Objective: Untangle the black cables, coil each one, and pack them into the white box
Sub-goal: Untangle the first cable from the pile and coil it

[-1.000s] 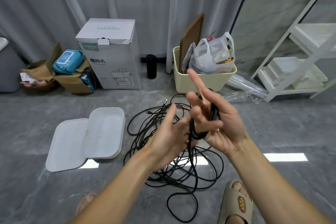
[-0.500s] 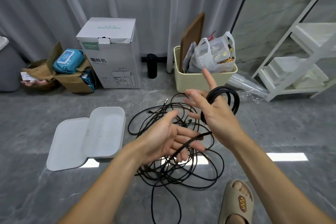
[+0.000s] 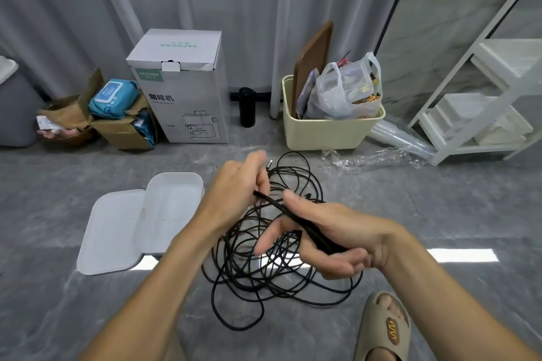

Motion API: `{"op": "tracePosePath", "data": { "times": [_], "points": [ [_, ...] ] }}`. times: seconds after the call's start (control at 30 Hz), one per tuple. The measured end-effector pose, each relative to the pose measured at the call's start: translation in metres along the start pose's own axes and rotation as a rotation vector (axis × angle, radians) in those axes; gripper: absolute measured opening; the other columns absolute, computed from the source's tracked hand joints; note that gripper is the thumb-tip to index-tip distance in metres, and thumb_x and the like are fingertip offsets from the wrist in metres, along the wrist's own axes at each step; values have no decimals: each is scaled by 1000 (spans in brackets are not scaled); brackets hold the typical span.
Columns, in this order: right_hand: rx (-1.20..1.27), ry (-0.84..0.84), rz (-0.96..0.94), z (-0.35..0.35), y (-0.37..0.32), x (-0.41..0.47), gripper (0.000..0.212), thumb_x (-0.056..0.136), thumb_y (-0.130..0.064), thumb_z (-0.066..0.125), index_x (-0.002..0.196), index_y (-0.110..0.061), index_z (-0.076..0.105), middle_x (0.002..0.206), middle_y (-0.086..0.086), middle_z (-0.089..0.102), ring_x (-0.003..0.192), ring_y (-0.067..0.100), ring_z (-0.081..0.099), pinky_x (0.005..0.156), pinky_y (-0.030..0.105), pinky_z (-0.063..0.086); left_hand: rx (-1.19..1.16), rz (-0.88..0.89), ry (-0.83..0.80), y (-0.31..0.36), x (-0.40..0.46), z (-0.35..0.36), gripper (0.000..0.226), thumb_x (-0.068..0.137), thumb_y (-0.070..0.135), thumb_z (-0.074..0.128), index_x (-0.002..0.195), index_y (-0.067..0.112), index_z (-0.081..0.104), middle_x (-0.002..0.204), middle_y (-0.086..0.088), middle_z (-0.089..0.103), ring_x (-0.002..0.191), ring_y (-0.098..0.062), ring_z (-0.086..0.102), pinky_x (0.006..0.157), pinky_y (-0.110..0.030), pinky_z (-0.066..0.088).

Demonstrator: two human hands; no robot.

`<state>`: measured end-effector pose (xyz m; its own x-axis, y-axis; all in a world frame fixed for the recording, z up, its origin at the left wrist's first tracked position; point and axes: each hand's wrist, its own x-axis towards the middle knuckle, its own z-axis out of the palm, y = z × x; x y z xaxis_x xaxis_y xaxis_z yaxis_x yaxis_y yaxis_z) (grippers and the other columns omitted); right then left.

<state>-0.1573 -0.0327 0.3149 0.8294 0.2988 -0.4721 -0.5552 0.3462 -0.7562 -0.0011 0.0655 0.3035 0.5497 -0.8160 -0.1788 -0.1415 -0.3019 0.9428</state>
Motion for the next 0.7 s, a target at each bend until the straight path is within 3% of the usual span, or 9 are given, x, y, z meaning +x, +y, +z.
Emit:
{"op": "tracePosePath", "data": {
  "times": [0.13,0.27,0.33,0.4,0.43,0.5,0.57,0.63,0.7],
  "points": [
    [296,-352,-261,4,10,7,47,101,-42,49,132,-7,57,52,-1,61,25,4,35,27,14,23,-149,13,-19,4,-4,6,59,103,44,36,57,12,56,53,3,45,48,-4,43,50,-10,35],
    [528,-405,-491,11,12,17,50,106,-24,42,151,-6,31,75,13,70,53,15,70,39,17,49,-256,-47,-191,-1,-9,25,59,103,54,25,74,22,67,74,6,69,81,-11,63,86,-26,46],
    [627,-367,-555,12,11,20,54,106,-22,39,155,-8,21,83,21,71,66,27,74,53,26,58,-298,-140,-211,-4,-9,35,61,104,55,27,75,30,74,81,7,75,95,-10,69,93,-31,46],
    [732,-320,-591,11,11,23,52,106,-19,39,155,-9,23,99,31,69,92,42,71,79,42,60,-389,-214,-254,-13,-10,40,55,106,46,32,71,42,74,83,-2,76,94,-23,71,83,-28,51],
    [767,-278,-602,9,11,24,51,106,-18,40,154,-10,25,110,33,66,107,47,65,96,50,52,-462,-231,-286,-17,-11,41,50,107,41,33,78,43,73,91,-10,75,95,-33,70,80,-29,54],
    [809,-136,-634,7,9,26,52,104,-16,44,153,-14,29,129,30,59,128,45,51,114,56,32,-573,-292,-302,-22,-14,41,36,109,29,30,123,35,63,123,-19,64,121,-40,56,88,-28,55],
    [839,13,-694,6,6,30,55,98,-13,55,150,-17,38,141,23,54,135,37,48,116,54,29,-614,-327,-364,-20,-17,42,42,109,34,24,141,24,50,129,-11,64,121,-30,60,89,-31,57],
    [867,158,-755,2,1,28,56,93,-14,59,147,-20,46,144,17,53,135,30,49,114,50,34,-603,-354,-483,-18,-18,45,50,107,47,18,135,28,54,124,-7,69,111,-29,67,88,-40,57],
    [874,320,-811,-1,-3,26,50,96,-19,51,146,-24,47,140,12,58,132,26,53,111,46,36,-496,-427,-542,-19,-16,43,57,105,52,15,131,22,57,111,-12,73,90,-30,71,82,-38,56]
  ]
}}
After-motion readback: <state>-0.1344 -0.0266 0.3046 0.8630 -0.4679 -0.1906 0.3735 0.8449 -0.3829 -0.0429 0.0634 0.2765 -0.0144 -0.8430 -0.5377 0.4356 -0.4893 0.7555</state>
